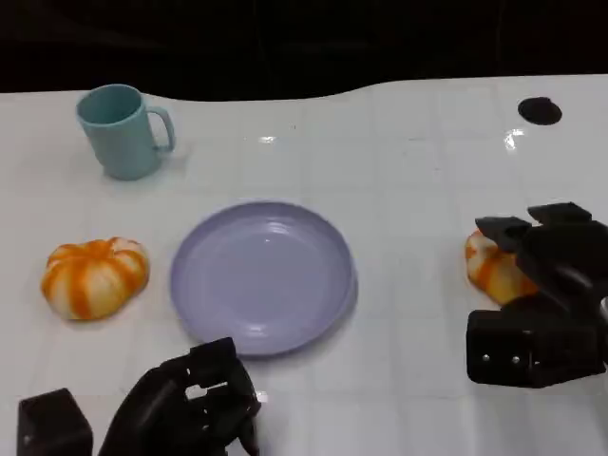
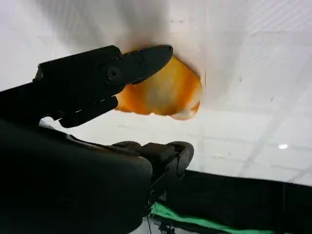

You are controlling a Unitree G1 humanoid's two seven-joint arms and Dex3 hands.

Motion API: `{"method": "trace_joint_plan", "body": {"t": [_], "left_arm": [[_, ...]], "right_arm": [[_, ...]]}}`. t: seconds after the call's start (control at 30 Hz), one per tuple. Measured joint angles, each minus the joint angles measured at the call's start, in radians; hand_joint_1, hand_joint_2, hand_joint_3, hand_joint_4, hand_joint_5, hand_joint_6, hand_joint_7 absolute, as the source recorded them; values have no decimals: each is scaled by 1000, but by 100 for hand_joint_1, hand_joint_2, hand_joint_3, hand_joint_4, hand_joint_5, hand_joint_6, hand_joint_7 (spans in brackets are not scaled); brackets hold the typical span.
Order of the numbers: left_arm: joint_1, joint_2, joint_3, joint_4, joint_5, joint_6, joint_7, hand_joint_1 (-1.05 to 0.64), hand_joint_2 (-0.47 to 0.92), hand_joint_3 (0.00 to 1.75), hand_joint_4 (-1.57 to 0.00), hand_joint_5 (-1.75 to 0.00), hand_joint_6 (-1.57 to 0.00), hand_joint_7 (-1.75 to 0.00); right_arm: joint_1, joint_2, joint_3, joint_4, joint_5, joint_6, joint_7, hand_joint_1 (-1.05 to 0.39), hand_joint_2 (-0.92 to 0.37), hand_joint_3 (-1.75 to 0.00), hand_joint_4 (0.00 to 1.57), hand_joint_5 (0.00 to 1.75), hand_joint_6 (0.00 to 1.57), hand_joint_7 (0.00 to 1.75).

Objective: Grasp the bread from the table and place it into the plate.

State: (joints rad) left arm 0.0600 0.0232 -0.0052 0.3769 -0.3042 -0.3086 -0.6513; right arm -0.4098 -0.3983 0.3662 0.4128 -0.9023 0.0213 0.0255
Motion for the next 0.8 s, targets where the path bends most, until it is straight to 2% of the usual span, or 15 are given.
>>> {"method": "trace_joint_plan", "body": {"t": [0.2,0.27,0.3,0.4,0.43,0.47,0.5,0.53,0.57,0.6,0.67,0.7,0.73,0.77,0.8], "left_arm": [[7,-2,0,-6,0,0,0,-60,74,54,-76,-175,-74,-144],[9,-2,0,-7,1,0,0,-59,74,53,-77,-175,-74,-144],[9,-2,-1,-9,1,0,1,-59,74,53,-77,-175,-74,-144],[11,-3,-2,-23,1,5,5,-58,73,53,-77,-175,-74,-144],[12,-3,-2,-26,1,7,5,-58,74,53,-77,-175,-74,-144],[12,-3,-2,-27,1,8,5,-59,74,53,-77,-175,-74,-144],[12,-3,-3,-27,1,8,5,-59,73,53,-77,-175,-74,-143],[12,-3,-3,-27,1,9,5,-59,73,53,-77,-175,-74,-143],[12,-3,-3,-27,1,9,5,-59,74,53,-77,-175,-74,-143],[12,-4,-3,-27,1,9,5,-58,74,53,-77,-175,-74,-143],[13,-4,-4,-27,1,10,5,-57,73,54,-77,-175,-74,-143],[14,-4,-4,-27,1,11,5,-57,73,54,-77,-175,-74,-143],[15,-4,-4,-28,1,12,5,-58,74,54,-77,-175,-74,-143],[16,-4,-4,-29,1,12,5,-58,74,54,-76,-175,-74,-143],[16,-4,-5,-30,1,12,5,-58,74,54,-76,-175,-74,-143]], "right_arm": [[-27,9,13,76,26,-1,-4,-51,-85,-1,19,15,29,0],[-37,11,21,98,30,-1,-10,-46,-88,-1,28,14,36,2],[-44,12,29,113,32,0,-11,-43,-90,-1,34,13,40,3],[-64,20,36,161,48,-4,-30,-27,-92,-1,65,13,68,6],[-70,24,34,176,63,-11,-46,-22,-92,-1,80,18,79,8],[-76,29,30,192,79,-25,-70,-18,-91,-1,93,27,91,9],[-80,32,24,208,96,-45,-100,-14,-91,0,96,62,108,8],[-84,34,16,227,114,-73,-132,-11,-92,-4,95,90,118,8],[-88,37,9,248,126,-102,-168,-10,-92,-15,93,122,130,13],[-91,38,6,269,137,-131,-200,-9,-91,-24,91,142,130,28],[-96,39,6,312,143,-190,-260,-10,-84,-44,85,168,92,120],[-98,39,7,333,144,-217,-288,-11,-81,-47,84,171,81,141],[-99,39,9,350,145,-240,-316,-10,-78,-49,84,173,75,155],[-100,39,11,363,145,-256,-343,-10,-73,-55,84,174,70,166],[-101,39,13,376,144,-271,-370,-10,-70,-59,85,174,68,168]]}}
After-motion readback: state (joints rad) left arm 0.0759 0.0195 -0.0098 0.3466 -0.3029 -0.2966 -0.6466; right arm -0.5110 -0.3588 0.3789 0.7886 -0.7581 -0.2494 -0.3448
